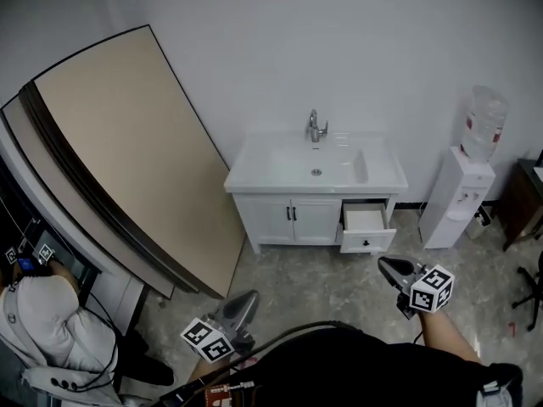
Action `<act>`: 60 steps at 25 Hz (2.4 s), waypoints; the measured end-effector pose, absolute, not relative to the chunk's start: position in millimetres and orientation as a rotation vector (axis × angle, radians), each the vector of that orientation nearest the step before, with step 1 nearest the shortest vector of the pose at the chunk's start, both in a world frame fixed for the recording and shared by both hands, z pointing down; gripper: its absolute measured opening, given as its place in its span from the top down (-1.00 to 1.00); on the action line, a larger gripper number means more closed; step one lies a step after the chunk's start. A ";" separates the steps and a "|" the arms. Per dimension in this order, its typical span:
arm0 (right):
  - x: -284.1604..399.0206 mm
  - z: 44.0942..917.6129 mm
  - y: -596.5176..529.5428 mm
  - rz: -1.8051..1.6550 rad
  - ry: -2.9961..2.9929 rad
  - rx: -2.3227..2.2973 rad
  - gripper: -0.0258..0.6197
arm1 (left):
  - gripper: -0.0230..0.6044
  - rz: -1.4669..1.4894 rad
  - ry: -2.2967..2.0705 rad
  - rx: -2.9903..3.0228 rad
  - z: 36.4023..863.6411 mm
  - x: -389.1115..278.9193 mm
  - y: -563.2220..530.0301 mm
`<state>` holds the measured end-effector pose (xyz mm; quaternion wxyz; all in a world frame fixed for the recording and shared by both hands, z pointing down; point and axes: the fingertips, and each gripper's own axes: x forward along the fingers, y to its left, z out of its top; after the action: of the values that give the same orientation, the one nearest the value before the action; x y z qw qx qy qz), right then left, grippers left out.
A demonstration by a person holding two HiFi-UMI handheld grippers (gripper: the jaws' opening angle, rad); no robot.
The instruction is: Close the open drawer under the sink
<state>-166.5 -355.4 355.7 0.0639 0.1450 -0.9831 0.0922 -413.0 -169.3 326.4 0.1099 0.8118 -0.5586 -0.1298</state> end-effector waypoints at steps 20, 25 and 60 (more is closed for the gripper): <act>-324.9 360.1 -452.2 0.319 -2.933 0.502 0.92 | 0.93 -0.389 -1.594 2.356 338.6 -584.3 -267.4; -343.5 370.9 -516.4 0.353 -2.963 0.402 0.92 | 0.93 -0.365 -1.665 2.314 344.4 -590.2 -318.1; -385.5 383.5 -856.3 0.380 -2.964 0.638 0.92 | 0.93 -0.326 -1.489 2.414 344.6 -650.0 -689.8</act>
<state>-385.5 -856.3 383.5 0.0431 0.2085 -0.9691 0.1242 -650.0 -689.8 344.6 0.1428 0.8370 -0.5161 -0.1130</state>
